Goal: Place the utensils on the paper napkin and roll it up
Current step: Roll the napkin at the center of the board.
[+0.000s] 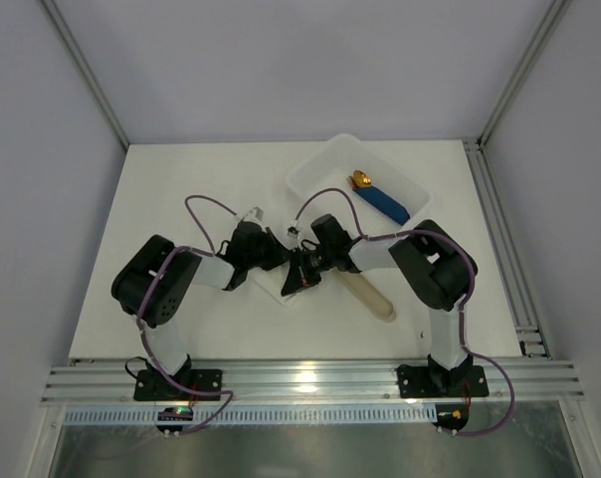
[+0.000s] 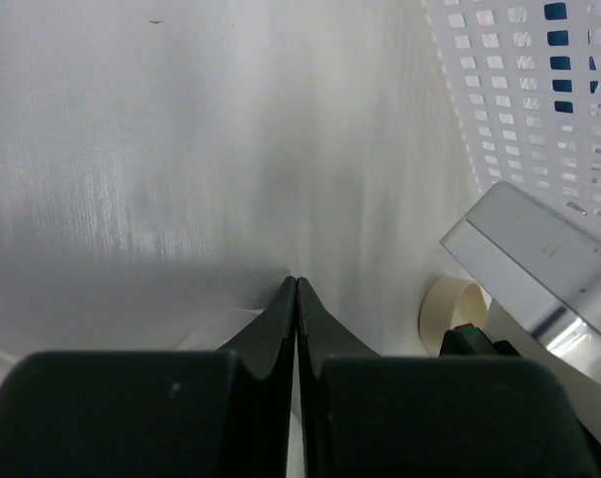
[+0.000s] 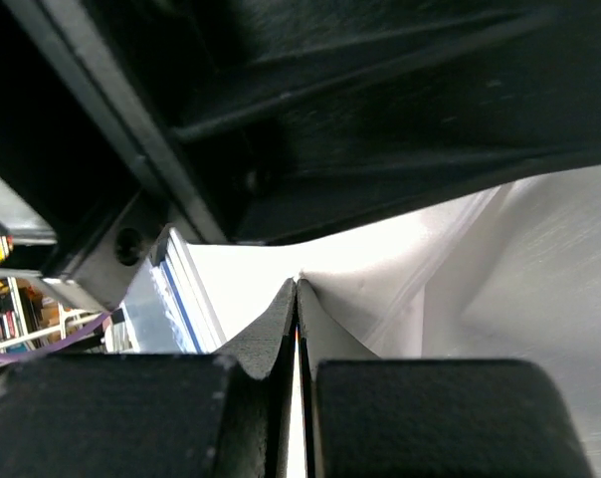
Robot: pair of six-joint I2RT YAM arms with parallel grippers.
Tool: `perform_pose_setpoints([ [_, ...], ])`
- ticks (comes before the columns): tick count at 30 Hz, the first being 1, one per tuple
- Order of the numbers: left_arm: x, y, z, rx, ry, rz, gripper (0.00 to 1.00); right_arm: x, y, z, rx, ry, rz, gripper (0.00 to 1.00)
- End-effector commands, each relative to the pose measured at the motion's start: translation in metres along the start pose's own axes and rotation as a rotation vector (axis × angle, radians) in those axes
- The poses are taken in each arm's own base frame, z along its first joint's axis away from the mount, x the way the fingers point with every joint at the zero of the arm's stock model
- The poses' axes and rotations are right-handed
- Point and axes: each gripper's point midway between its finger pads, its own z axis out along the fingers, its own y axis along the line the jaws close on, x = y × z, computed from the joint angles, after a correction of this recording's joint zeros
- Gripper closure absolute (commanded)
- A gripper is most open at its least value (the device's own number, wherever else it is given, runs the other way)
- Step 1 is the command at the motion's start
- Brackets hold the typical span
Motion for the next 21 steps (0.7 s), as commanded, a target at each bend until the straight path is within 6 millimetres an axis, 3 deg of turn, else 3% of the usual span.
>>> perform_pose_setpoints([
  [1,0.048,0.076,-0.005,-0.244,0.146,0.027,1.0,-0.012,0.02,-0.006,-0.035,-0.005,-0.069,0.96],
  [10,0.054,0.088,-0.003,-0.287,0.167,0.018,1.0,-0.007,0.014,-0.001,-0.042,0.054,-0.07,0.96],
  [21,0.06,0.094,0.0,-0.301,0.187,0.004,1.0,0.025,0.001,-0.003,-0.033,0.086,-0.04,0.96],
])
